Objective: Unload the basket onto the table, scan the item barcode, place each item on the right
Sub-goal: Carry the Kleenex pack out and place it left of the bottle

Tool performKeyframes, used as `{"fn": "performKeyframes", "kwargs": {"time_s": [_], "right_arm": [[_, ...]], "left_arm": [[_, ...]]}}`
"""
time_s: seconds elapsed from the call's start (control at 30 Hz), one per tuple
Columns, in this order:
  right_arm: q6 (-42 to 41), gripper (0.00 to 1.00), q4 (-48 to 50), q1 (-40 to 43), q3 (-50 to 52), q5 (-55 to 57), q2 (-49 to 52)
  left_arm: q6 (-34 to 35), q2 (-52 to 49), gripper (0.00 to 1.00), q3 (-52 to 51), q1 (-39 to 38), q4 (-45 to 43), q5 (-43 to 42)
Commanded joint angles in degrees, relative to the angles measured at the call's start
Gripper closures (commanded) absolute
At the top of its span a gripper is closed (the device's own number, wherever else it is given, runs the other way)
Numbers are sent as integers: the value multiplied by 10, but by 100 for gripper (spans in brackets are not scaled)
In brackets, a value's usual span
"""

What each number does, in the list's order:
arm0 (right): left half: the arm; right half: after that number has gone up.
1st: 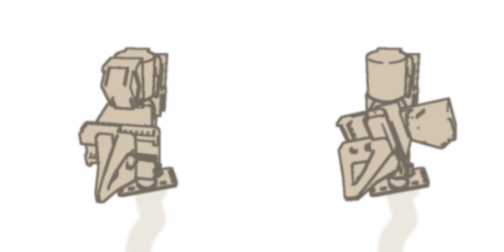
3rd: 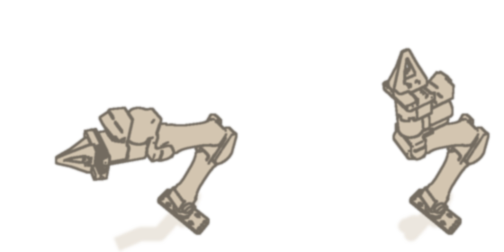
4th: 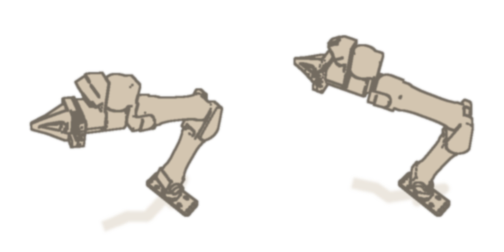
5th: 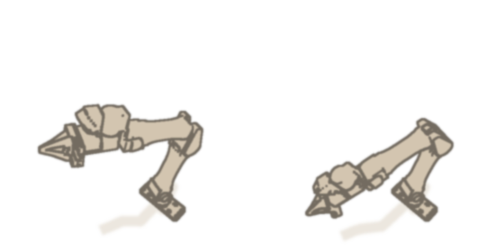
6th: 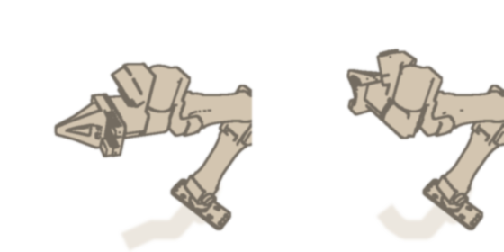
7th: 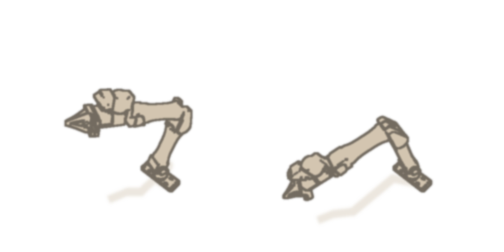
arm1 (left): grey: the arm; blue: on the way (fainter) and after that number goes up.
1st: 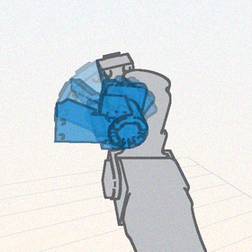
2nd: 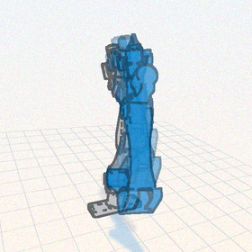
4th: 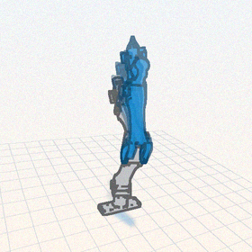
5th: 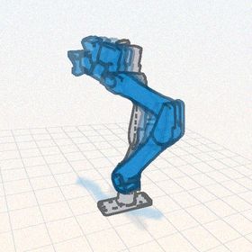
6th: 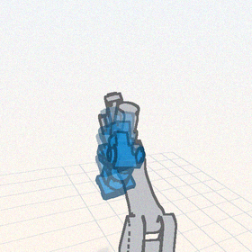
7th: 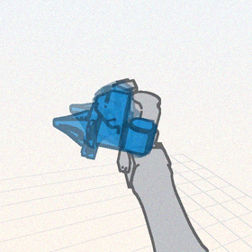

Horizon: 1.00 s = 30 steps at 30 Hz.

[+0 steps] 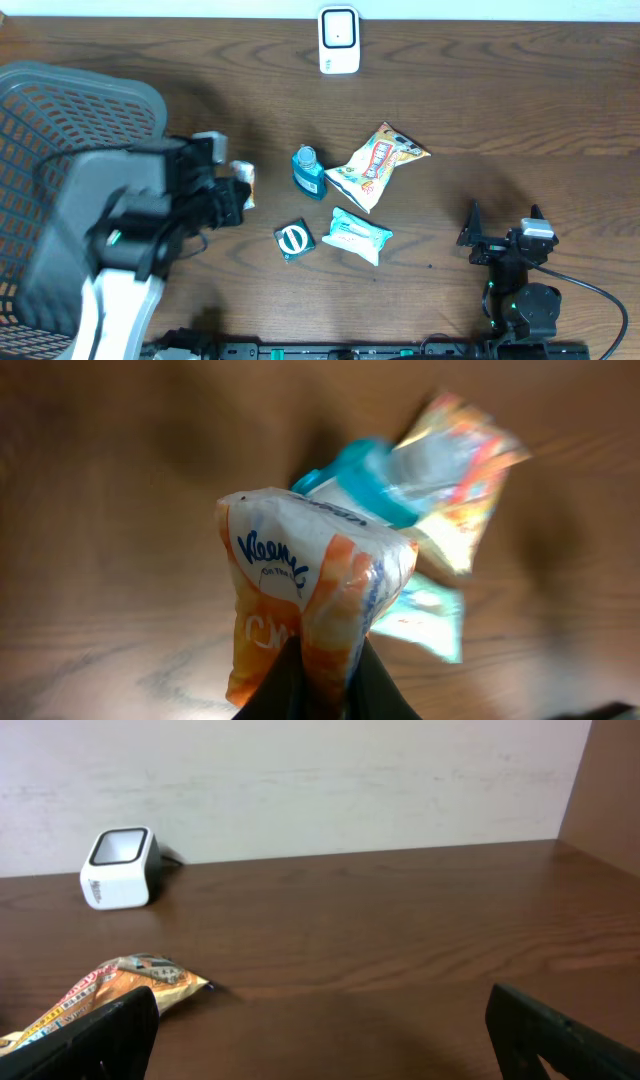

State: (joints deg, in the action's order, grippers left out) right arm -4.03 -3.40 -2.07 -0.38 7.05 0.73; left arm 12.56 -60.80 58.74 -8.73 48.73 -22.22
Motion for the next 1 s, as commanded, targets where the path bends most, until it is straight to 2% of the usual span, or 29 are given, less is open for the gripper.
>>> {"fn": "performKeyframes", "kwargs": {"time_s": [0.0, 0.07, 0.17, 0.33, 0.53, 0.8, 0.83, 0.87, 0.9, 0.93, 0.97], "right_arm": [[5, 1, -3, -6, 1, -1, -2], [5, 1, -3, -6, 1, -1, -2], [5, 1, -3, -6, 1, -1, -2], [5, 1, -3, -6, 1, -1, -2], [5, 1, -3, -6, 1, -1, -2], [5, 1, -3, -6, 1, -1, -2], [5, 1, -3, -6, 1, -1, -2], [5, 1, -3, -6, 1, -1, -2], [5, 1, -3, -6, 1, -1, -2], [5, 1, -3, -6, 1, -1, -2], [5, 1, -3, -6, 1, -1, -2]], "left_arm": [[32, -76, 92, -4, -39, 2, 98], [52, -128, 93, -4, -63, 1, 139], [120, -203, 92, -4, -89, -4, 201], [157, -296, 92, -4, -123, -43, 195], [158, -324, 92, -4, -148, -78, 189], [130, -325, 86, -4, -147, -108, 204], [130, -325, 83, -4, -147, -108, 203], [130, -325, 75, -4, -147, -109, 203], [130, -325, 61, -4, -147, -109, 203], [130, -325, 41, -4, -147, -109, 203], [130, -325, 30, -4, -147, -108, 203]]}}
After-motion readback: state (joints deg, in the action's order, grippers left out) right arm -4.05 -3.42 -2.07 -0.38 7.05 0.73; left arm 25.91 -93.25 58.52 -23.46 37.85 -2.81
